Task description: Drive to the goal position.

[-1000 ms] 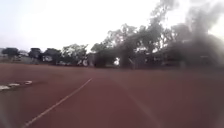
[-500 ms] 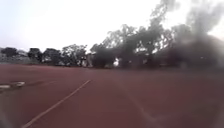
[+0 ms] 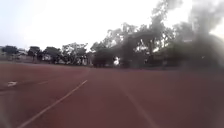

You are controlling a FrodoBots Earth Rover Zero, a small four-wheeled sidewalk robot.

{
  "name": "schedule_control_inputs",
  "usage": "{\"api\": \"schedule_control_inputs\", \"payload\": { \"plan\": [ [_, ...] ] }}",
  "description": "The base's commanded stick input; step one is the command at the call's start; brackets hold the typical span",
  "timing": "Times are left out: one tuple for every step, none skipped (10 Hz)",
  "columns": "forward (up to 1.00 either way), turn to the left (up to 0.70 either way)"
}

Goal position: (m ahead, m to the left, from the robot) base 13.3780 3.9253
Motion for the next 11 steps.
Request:
{"api": "schedule_control_inputs", "payload": {
  "plan": [
    [0.70,0.00],
    [0.70,0.00],
    [0.70,0.00],
    [0.70,0.00],
    [0.70,0.00],
    [0.70,0.00],
    [0.70,0.00],
    [0.70,-0.02],
    [0.70,-0.05],
    [0.70,-0.13],
    [0.70,-0.21]
  ]
}}
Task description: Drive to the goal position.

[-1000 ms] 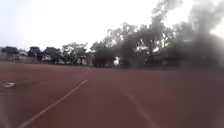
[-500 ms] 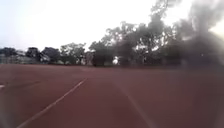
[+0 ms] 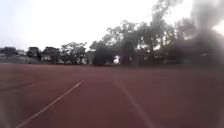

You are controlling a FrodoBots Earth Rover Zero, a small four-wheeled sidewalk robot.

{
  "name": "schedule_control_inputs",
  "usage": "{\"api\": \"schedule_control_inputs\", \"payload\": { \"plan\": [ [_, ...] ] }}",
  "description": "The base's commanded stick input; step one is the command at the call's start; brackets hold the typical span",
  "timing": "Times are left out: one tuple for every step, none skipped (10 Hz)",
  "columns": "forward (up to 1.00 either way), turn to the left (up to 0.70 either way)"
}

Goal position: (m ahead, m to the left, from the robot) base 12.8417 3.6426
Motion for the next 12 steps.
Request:
{"api": "schedule_control_inputs", "payload": {
  "plan": [
    [0.70,-0.16],
    [0.70,-0.03],
    [0.70,0.00],
    [0.70,0.00],
    [0.70,0.00],
    [0.70,0.00],
    [0.70,0.00],
    [0.70,0.00],
    [0.69,0.00],
    [0.66,0.00],
    [0.65,0.00],
    [0.65,0.00]
  ]
}}
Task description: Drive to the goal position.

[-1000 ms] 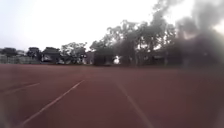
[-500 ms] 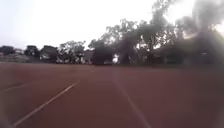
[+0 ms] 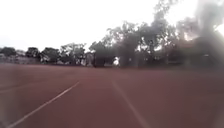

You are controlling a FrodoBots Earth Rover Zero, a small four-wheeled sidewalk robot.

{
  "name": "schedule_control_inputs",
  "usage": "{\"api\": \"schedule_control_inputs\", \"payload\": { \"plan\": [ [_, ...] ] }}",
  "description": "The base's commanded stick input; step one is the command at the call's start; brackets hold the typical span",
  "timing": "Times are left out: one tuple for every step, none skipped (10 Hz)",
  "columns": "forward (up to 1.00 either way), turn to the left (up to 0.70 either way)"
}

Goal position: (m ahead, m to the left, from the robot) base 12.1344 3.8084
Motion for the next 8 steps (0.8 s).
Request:
{"api": "schedule_control_inputs", "payload": {
  "plan": [
    [0.66,0.00],
    [0.66,0.01],
    [0.67,0.02],
    [0.69,0.00],
    [0.70,0.00],
    [0.70,0.00],
    [0.70,0.00],
    [0.70,0.00]
  ]
}}
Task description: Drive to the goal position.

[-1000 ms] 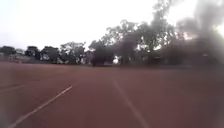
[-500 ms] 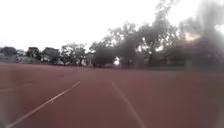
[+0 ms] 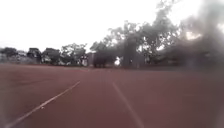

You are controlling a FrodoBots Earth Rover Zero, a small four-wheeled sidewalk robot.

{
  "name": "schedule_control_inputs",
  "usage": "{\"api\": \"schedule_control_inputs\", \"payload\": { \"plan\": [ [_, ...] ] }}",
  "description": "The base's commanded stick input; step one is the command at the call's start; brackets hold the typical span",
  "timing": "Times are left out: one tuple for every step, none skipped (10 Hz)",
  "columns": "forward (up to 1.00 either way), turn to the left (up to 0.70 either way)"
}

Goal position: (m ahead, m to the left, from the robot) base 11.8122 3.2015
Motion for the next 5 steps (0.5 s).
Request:
{"api": "schedule_control_inputs", "payload": {
  "plan": [
    [0.70,0.00],
    [0.70,0.00],
    [0.70,0.00],
    [0.70,0.00],
    [0.70,0.00]
  ]
}}
